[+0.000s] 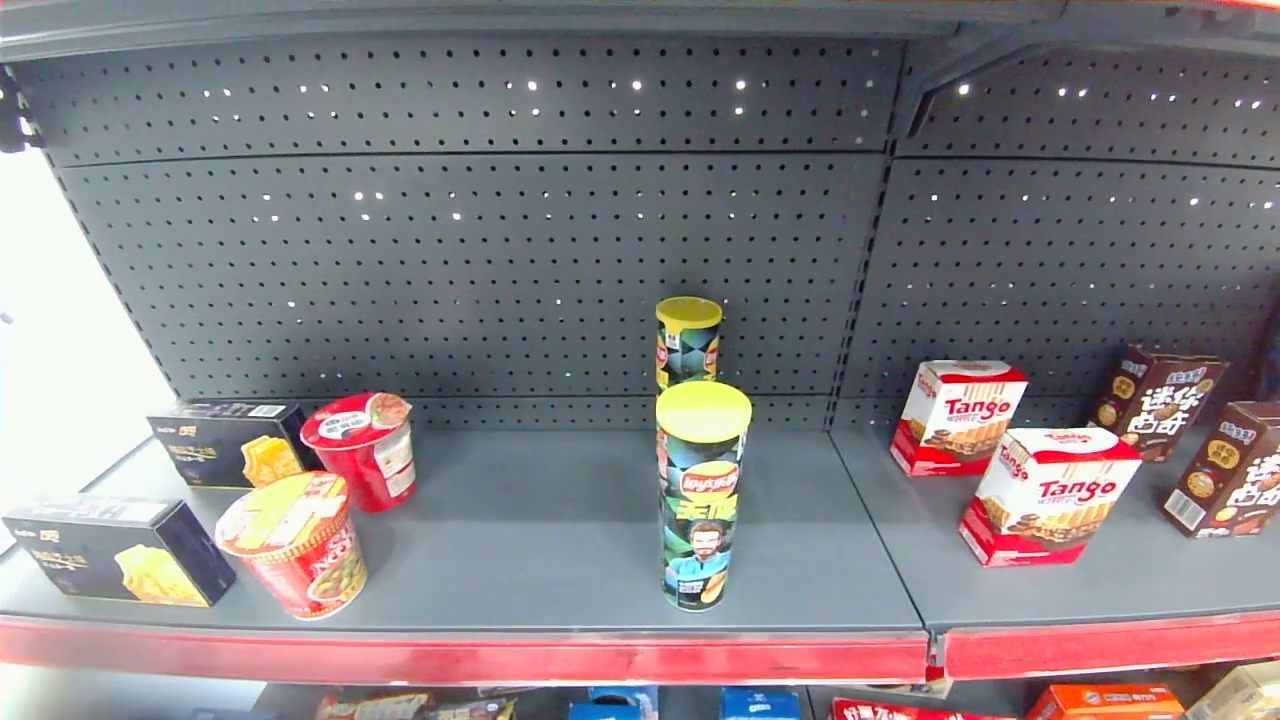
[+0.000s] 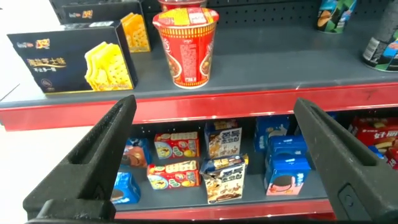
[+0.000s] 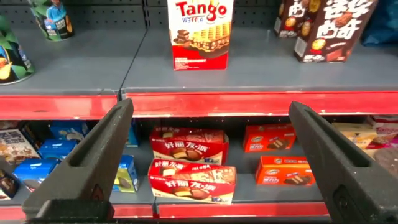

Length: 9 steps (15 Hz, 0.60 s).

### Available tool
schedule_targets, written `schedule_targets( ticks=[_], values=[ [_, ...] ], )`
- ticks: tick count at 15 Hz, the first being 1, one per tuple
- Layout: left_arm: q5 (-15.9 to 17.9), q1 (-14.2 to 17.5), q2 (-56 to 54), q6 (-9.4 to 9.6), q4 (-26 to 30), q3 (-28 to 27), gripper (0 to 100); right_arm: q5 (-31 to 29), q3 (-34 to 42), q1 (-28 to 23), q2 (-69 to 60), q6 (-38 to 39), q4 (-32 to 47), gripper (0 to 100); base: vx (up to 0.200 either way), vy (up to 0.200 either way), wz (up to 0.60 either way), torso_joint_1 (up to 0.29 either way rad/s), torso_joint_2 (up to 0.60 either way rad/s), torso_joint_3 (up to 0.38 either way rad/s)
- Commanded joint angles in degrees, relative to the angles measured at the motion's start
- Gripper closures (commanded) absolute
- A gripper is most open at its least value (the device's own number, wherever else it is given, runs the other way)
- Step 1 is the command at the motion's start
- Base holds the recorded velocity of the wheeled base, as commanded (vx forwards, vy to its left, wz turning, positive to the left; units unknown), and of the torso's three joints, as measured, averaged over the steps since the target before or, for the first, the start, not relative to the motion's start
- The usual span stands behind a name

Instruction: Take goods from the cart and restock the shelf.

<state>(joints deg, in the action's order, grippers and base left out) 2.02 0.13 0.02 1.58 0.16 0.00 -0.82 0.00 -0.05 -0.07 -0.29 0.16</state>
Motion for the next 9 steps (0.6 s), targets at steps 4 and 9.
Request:
schedule_targets(
  ticks=[4, 9],
  values=[
    [0.0, 0.0, 0.0, 0.00, 0.0, 0.0, 0, -0.1, 0.0, 0.0, 0.1, 0.1, 0.0, 0, 0.000, 0.000, 0.00, 0.000, 0.00, 0.000],
    [0.0, 0.0, 0.0, 0.09, 0.0, 0.0, 0, -0.1, 0.0, 0.0, 0.1, 0.1, 0.0, 0, 0.000, 0.000, 0.00, 0.000, 0.00, 0.000]
  ],
)
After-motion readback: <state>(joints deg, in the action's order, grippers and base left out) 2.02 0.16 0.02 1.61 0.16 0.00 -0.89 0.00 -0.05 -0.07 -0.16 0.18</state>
